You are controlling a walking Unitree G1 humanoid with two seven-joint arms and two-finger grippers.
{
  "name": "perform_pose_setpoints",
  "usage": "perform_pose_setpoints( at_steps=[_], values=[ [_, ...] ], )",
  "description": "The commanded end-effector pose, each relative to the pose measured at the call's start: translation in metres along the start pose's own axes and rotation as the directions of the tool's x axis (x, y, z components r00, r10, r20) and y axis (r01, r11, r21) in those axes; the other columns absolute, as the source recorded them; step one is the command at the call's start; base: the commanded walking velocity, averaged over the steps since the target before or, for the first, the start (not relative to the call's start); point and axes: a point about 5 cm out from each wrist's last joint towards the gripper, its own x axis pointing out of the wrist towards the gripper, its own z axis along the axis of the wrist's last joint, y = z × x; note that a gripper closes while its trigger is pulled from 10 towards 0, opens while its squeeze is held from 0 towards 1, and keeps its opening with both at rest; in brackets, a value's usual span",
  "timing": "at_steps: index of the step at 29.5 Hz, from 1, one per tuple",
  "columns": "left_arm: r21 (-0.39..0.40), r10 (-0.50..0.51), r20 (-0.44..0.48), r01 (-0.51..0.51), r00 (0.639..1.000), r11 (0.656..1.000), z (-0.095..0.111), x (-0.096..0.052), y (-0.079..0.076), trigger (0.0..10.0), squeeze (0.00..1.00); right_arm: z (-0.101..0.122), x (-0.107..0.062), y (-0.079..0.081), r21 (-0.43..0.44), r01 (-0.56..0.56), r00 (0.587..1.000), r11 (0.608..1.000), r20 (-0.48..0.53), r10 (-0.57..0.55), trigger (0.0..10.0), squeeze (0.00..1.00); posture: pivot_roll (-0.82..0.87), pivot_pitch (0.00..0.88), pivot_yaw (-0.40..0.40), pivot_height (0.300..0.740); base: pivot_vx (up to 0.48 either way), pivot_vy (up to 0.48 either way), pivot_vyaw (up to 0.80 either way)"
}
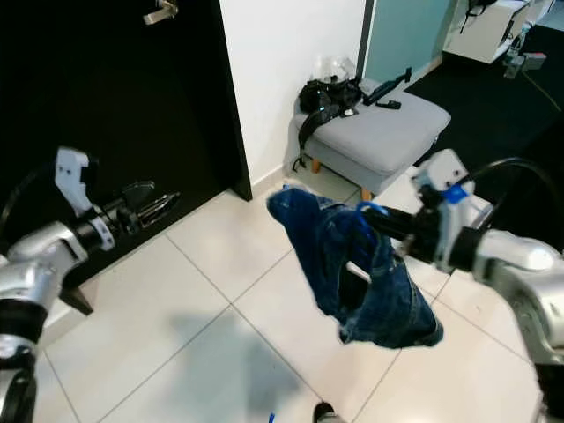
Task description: Hang hanger
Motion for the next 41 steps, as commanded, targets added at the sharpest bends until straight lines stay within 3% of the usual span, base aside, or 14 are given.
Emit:
perform_pose_setpoints(
  at_steps=[1,2,5,8,10,11,13,17,18,27,33,35,40,41],
  values=[
    [0.008,-0.188,-0.006,0.188,0.982,0.982,0.005,0.005,-0.023,10.0,0.00,0.007,-0.003,0.008,-0.024,-0.083,0.996,0.996,0.024,0.083,0.0,0.00,0.01,0.133,0.043,0.740,0.000,0.000,0.00],
    [0.008,-0.188,-0.006,0.188,0.982,0.982,0.005,0.005,-0.023,10.0,0.00,0.007,-0.003,0.008,-0.024,-0.083,0.996,0.996,0.024,0.083,0.0,0.00,0.01,0.133,0.043,0.740,0.000,0.000,0.00],
    [0.118,-0.422,0.034,0.415,0.906,0.902,0.024,0.028,-0.063,10.0,0.00,0.015,-0.006,0.020,-0.007,-0.223,0.974,0.975,0.041,0.223,0.0,0.00,0.00,0.130,0.044,0.740,0.000,0.000,0.00],
    [0.167,-0.466,0.035,0.454,0.884,0.875,0.030,0.037,-0.073,10.0,0.00,0.018,-0.006,0.024,-0.010,-0.262,0.964,0.965,0.046,0.262,0.0,0.00,0.00,0.128,0.047,0.740,0.000,0.000,0.00],
    [0.209,-0.538,-0.021,0.530,0.843,0.822,0.031,0.044,-0.084,10.0,0.00,0.024,0.001,0.022,-0.053,-0.255,0.964,0.965,0.062,0.258,0.0,0.00,0.00,0.123,0.054,0.740,0.000,0.000,0.00],
    [0.209,-0.538,-0.021,0.530,0.843,0.822,0.031,0.044,-0.084,10.0,0.00,0.024,0.001,0.022,-0.053,-0.255,0.964,0.965,0.062,0.258,0.0,0.00,0.00,0.123,0.054,0.740,0.000,0.000,0.00],
    [0.223,-0.575,-0.075,0.576,0.814,0.786,0.028,0.047,-0.091,10.0,0.00,0.031,0.008,0.018,-0.084,-0.224,0.966,0.971,0.110,0.233,0.0,0.00,0.00,0.118,0.058,0.740,0.000,0.000,0.00],
    [0.221,-0.551,-0.098,0.558,0.829,0.800,0.020,0.054,-0.090,10.0,0.00,0.045,0.020,0.011,-0.103,-0.152,0.964,0.983,0.206,0.171,0.0,0.00,0.00,0.117,0.062,0.740,0.000,0.000,0.00],
    [0.249,-0.488,-0.128,0.504,0.864,0.827,0.015,0.058,-0.084,10.0,0.00,0.049,0.027,0.006,-0.106,-0.109,0.961,0.988,0.244,0.133,0.0,0.00,0.00,0.117,0.063,0.740,0.000,0.000,0.00],
    [0.279,-0.398,-0.114,0.414,0.910,0.867,0.022,0.057,-0.065,10.0,0.00,0.057,0.037,-0.007,-0.104,-0.037,0.957,0.994,0.284,0.065,0.0,0.00,0.01,0.100,0.051,0.740,0.000,0.000,0.44],
    [0.344,-0.364,-0.091,0.372,0.927,0.862,0.047,0.057,-0.047,10.0,0.00,0.070,0.042,-0.013,-0.157,-0.094,0.950,0.983,0.280,0.135,0.0,0.00,0.02,0.071,0.039,0.740,0.000,0.000,0.80],
    [0.395,-0.346,-0.060,0.340,0.936,0.853,0.064,0.060,-0.040,10.0,0.00,0.073,0.051,-0.013,-0.196,-0.145,0.952,0.970,0.240,0.190,0.0,0.00,0.03,0.032,0.028,0.740,0.000,0.000,0.00],
    [0.425,-0.354,-0.034,0.334,0.935,0.841,0.074,0.063,-0.039,10.0,0.00,0.074,0.061,-0.012,-0.223,-0.181,0.950,0.958,0.212,0.229,0.0,0.00,0.04,0.000,0.015,0.740,0.000,0.000,0.00],
    [0.441,-0.381,-0.034,0.356,0.924,0.824,0.074,0.065,-0.043,10.0,0.00,0.076,0.068,-0.012,-0.247,-0.204,0.945,0.947,0.205,0.257,0.0,0.00,0.05,0.000,0.010,0.740,0.000,0.000,0.00]
  ],
)
